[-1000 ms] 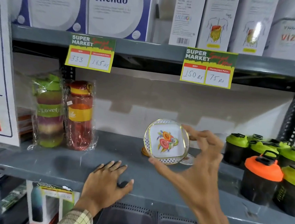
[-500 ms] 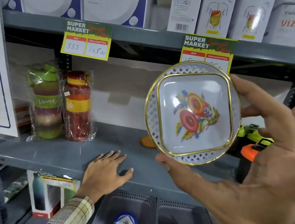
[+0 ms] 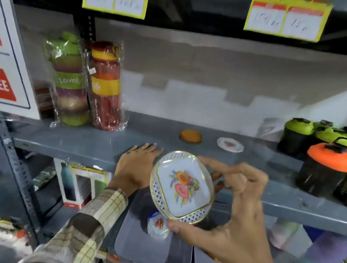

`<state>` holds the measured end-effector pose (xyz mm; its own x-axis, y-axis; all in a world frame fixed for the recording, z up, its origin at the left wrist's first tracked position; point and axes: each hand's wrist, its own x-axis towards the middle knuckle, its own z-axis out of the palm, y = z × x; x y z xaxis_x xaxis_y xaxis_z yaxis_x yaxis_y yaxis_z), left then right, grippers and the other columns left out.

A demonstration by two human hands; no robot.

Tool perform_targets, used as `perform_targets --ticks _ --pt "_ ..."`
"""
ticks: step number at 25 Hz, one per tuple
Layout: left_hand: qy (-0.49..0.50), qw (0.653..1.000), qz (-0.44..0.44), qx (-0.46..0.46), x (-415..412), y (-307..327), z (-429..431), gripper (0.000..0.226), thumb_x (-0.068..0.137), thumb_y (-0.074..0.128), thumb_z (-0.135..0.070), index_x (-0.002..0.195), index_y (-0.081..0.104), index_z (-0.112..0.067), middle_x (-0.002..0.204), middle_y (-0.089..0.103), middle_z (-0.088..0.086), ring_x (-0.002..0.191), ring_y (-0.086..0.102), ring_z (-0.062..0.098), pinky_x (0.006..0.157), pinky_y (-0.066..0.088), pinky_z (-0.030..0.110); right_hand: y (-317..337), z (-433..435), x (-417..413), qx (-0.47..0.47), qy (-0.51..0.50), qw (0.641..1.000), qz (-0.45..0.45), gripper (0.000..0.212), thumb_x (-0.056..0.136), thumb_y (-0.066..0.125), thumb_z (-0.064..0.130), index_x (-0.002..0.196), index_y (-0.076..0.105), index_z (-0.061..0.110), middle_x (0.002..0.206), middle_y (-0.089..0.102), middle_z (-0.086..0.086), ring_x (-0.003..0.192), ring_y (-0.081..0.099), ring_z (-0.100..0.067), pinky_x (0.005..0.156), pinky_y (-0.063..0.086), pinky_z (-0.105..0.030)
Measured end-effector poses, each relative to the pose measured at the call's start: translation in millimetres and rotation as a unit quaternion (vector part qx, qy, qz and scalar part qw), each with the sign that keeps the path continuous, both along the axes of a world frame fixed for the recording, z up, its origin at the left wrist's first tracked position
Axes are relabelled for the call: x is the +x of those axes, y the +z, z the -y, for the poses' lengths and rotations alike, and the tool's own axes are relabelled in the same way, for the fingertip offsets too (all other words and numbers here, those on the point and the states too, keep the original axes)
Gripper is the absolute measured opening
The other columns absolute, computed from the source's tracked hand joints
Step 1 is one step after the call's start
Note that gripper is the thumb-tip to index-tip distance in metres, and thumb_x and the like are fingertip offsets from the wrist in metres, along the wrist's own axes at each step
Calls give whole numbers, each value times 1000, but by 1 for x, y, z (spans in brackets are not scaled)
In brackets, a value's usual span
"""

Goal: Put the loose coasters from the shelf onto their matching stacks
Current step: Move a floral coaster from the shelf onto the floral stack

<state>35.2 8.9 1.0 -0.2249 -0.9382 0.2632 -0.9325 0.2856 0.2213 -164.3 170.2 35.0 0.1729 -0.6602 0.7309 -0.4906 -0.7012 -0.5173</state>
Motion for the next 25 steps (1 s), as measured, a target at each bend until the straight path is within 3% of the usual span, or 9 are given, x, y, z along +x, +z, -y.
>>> perform_targets --ticks 3,8,13,17,21,25 --pt "20 998 -3 -64 -4 -20 11 84 77 25 -77 144 44 -32 155 38 -7 143 33 15 116 25 37 -61 18 0 107 23 994 -21 95 52 95 57 126 43 32 129 58 24 114 64 0 92 52 -19" --pt "35 995 5 -94 -4 -23 14 78 79 30 -76 141 50 -33 153 41 -8 141 35 13 115 28 37 -164 57 -9 262 -27 964 -31 84 59 92 62 114 31 47 126 61 17 118 60 -6 95 53 -34" --pt "45 993 -7 -107 -4 -30 17 76 77 31 -76 136 55 -34 149 47 -9 139 39 10 114 29 35 -241 109 -8 351 -113 929 -18 79 56 87 68 107 32 43 118 58 18 115 53 -13 99 46 -43" --pt "55 991 0 -119 -4 -29 18 74 77 32 -75 133 57 -35 146 50 -10 137 41 9 112 32 34 -273 147 5 407 -149 900 -53 84 57 89 64 113 37 28 116 58 9 113 48 -16 92 30 -36" --pt "58 990 1 -128 -4 -31 19 73 77 32 -74 131 59 -34 145 51 -11 136 42 8 111 33 33 -287 171 19 422 -160 889 -73 86 58 92 55 114 35 23 106 48 10 117 45 -22 83 27 -31" --pt "59 989 1 -136 -4 -32 20 71 77 35 -73 130 61 -33 143 53 -10 135 44 8 110 34 33 -303 186 26 427 -170 884 -83 83 61 89 53 117 35 22 101 43 8 120 40 -26 98 33 -43"
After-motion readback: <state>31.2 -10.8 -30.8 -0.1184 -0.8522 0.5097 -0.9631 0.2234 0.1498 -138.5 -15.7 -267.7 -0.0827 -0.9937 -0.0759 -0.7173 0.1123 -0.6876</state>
